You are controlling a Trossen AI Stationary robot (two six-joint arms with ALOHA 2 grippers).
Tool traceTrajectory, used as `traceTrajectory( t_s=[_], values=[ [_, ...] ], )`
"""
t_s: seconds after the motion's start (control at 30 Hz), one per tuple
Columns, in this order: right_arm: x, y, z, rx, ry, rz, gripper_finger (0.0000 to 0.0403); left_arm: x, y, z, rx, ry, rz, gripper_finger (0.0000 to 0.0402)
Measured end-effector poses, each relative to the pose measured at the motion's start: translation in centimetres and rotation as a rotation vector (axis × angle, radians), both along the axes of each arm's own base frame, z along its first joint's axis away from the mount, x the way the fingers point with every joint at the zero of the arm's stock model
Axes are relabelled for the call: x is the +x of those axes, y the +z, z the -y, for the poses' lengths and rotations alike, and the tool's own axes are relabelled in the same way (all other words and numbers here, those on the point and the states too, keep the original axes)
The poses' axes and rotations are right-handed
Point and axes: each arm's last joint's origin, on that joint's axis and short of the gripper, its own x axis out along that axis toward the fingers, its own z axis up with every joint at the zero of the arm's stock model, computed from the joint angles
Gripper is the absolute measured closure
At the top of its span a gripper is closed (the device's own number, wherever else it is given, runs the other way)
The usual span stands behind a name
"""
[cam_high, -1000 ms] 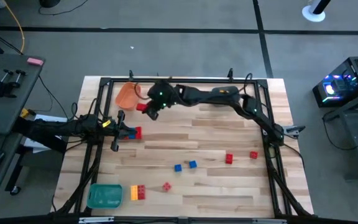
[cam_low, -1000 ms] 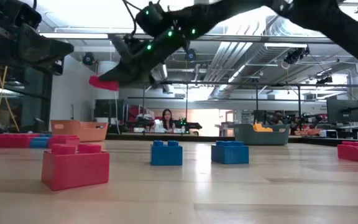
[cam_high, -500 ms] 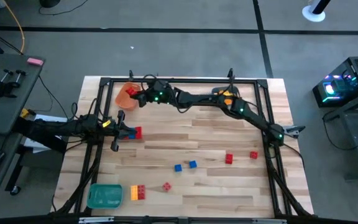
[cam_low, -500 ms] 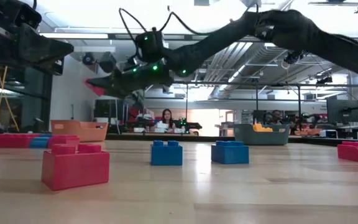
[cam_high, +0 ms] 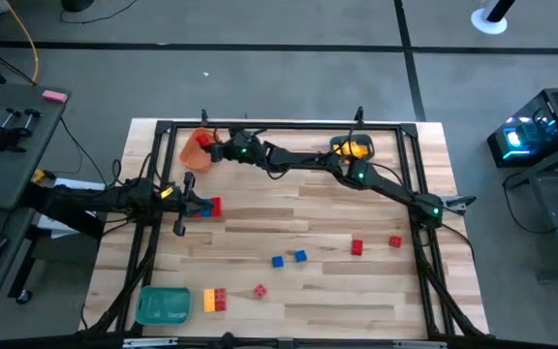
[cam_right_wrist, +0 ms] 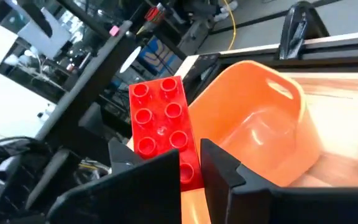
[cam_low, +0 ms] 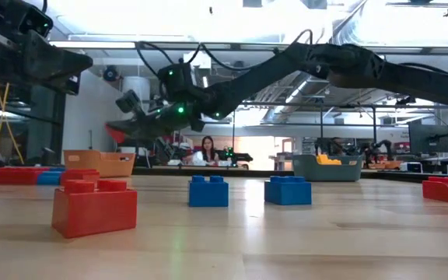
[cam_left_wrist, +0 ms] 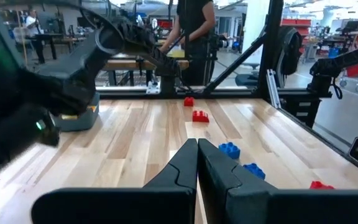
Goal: Sort blocks
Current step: Put the red game piece into the orange bin
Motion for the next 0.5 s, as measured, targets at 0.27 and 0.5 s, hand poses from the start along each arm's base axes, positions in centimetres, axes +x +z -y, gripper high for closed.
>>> traceTrajectory(
  t_s=[0.27,0.5],
  values=[
    [0.16,-0.21,-0.61,0.036,0.086,0.007,0.0344,0.02,-0.03,0.00,0.000,0.000,-0.003,0.0401],
    [0.13,0.49,-0.08,0.025,0.117,0.059,0.0197,0.02,-0.03,0.00,0.000,0.000,-0.003,0.0401]
  ],
)
